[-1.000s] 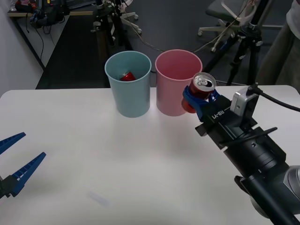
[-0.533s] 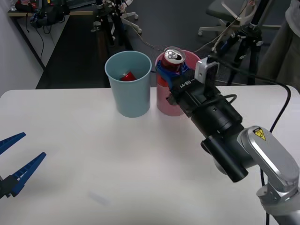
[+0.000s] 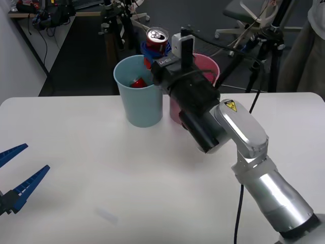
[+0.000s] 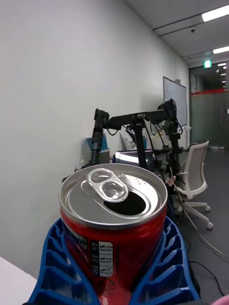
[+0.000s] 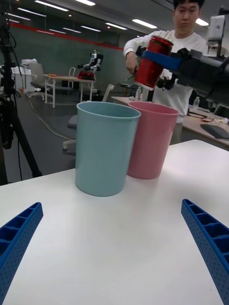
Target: Grasp the object on the table and drop it into the matching bin: aluminum can to the light blue bin, PET bottle to the pink bin.
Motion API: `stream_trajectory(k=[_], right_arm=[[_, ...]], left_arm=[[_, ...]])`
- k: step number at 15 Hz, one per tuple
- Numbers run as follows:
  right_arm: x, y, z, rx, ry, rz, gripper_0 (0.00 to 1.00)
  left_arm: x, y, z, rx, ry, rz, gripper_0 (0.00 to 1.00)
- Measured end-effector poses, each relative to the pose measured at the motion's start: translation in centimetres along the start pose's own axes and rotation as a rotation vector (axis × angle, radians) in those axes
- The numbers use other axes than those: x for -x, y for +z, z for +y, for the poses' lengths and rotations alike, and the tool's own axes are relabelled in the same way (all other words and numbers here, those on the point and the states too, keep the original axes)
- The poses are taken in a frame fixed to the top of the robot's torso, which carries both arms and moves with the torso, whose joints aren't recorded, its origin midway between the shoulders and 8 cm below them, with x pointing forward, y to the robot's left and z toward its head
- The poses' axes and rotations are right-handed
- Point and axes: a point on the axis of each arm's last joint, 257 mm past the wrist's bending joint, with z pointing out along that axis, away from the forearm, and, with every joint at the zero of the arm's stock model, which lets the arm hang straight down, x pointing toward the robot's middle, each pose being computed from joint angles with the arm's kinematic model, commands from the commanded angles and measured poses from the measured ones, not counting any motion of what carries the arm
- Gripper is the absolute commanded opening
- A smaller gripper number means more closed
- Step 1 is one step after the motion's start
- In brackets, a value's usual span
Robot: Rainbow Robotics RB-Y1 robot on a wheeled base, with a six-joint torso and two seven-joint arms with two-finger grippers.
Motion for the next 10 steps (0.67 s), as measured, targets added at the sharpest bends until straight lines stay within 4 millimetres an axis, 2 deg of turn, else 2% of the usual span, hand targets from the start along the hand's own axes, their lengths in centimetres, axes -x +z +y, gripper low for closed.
stream_trajectory(k=[5, 10], right_arm=[[-1.4, 4.3, 0.6, -0.018, -0.013, 0.052, 0.00], [-3.0, 6.7, 0.2, -0.040, -0.042, 0.113, 0.00]], left_arm=[[0.0, 0.0, 0.0, 0.000, 0.000, 0.000, 1.00], [0.0, 0.0, 0.0, 0.000, 0.000, 0.000, 1.00]])
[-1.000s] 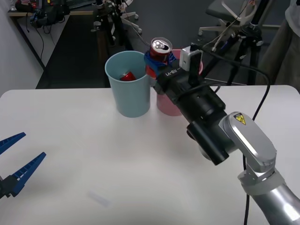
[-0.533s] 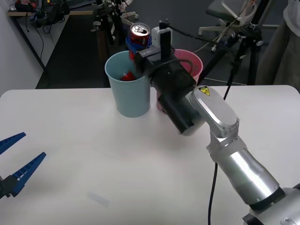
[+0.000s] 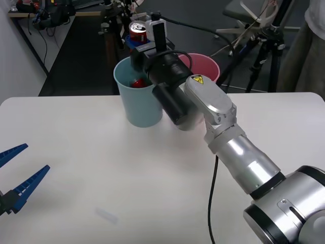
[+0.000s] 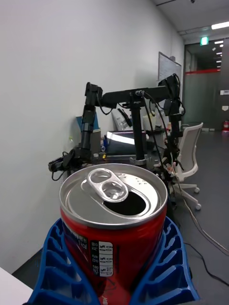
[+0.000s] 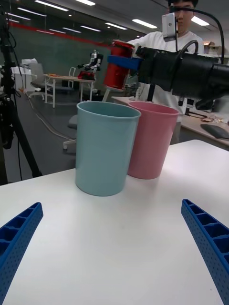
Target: Grasp the object on the table and drop it into the matching bin: aluminum can to the light blue bin, PET bottle to the pink bin.
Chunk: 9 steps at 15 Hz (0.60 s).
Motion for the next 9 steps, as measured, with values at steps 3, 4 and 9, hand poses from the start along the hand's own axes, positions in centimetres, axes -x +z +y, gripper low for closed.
stream_trajectory(k=[3, 4, 9], right_arm=[[-0.85, 0.78, -0.58, -0.010, -0.030, 0.031, 0.00], [-0.90, 0.90, -0.61, -0.010, -0.038, 0.034, 0.00], [-1.14, 0.90, -0.34, -0.008, -0.037, 0.039, 1.00]], left_arm=[[0.00, 0.00, 0.00, 0.000, 0.000, 0.000, 1.00], [0.00, 0.00, 0.00, 0.000, 0.000, 0.000, 1.00], [0.00, 0.00, 0.00, 0.000, 0.000, 0.000, 1.00]])
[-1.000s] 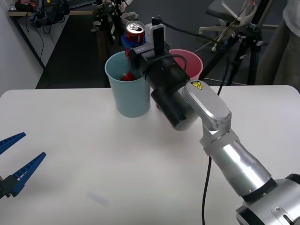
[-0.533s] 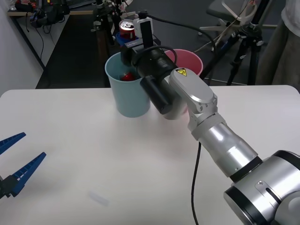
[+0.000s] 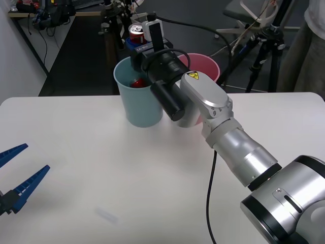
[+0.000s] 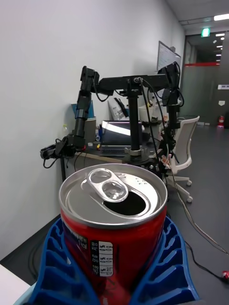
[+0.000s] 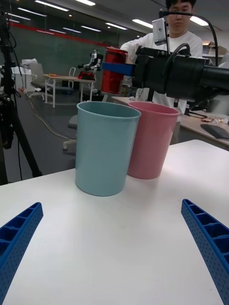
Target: Grasp the object on the table and drop it into the matching bin: aluminum can to the light blue bin, PET bottle to the pink bin.
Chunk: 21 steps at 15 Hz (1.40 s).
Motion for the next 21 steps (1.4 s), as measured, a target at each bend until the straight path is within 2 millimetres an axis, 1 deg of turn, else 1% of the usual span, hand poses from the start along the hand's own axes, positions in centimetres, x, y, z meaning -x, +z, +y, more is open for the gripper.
stream_trajectory(k=[17, 19, 21], right_arm=[[-0.2, -0.1, 0.1, 0.012, 0.002, 0.001, 1.00], [-0.2, -0.7, -0.4, 0.020, 0.014, -0.013, 1.00], [0.4, -1.9, -1.0, 0.024, 0.009, -0.043, 1.00]], left_arm=[[0.0, 0.0, 0.0, 0.000, 0.000, 0.000, 1.00], [0.0, 0.0, 0.0, 0.000, 0.000, 0.000, 1.00], [0.0, 0.0, 0.0, 0.000, 0.000, 0.000, 1.00]])
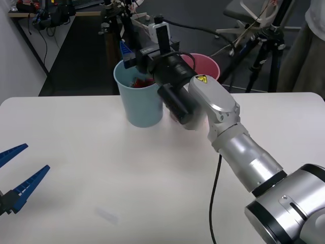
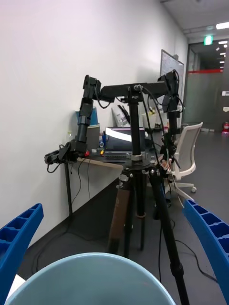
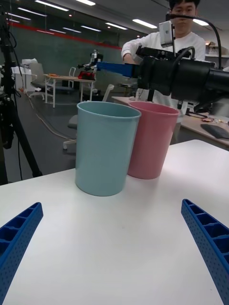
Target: Grasp the object on the table and drop it into the matching bin: aluminum can to the light blue bin, PET bottle to the pink bin.
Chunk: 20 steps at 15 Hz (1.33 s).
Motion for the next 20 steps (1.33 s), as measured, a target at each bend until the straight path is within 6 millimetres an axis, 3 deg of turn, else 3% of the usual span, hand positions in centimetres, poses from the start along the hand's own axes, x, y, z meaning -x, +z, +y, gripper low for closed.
stream_trajectory(k=[3, 5, 14, 20], right_arm=[[0.6, -3.2, -0.7, 0.029, -0.005, -0.047, 1.00], [0.5, -6.5, -1.6, 0.050, -0.018, -0.069, 1.00], [-2.7, -25.4, -6.9, 0.188, -0.032, -0.024, 1.00], [-5.3, -35.9, -11.5, 0.219, -0.086, 0.097, 1.00]], left_arm=[[0.0, 0.0, 0.0, 0.000, 0.000, 0.000, 1.00], [0.0, 0.0, 0.0, 0.000, 0.000, 0.000, 1.00], [0.0, 0.0, 0.0, 0.000, 0.000, 0.000, 1.00], [0.0, 0.0, 0.0, 0.000, 0.000, 0.000, 1.00]])
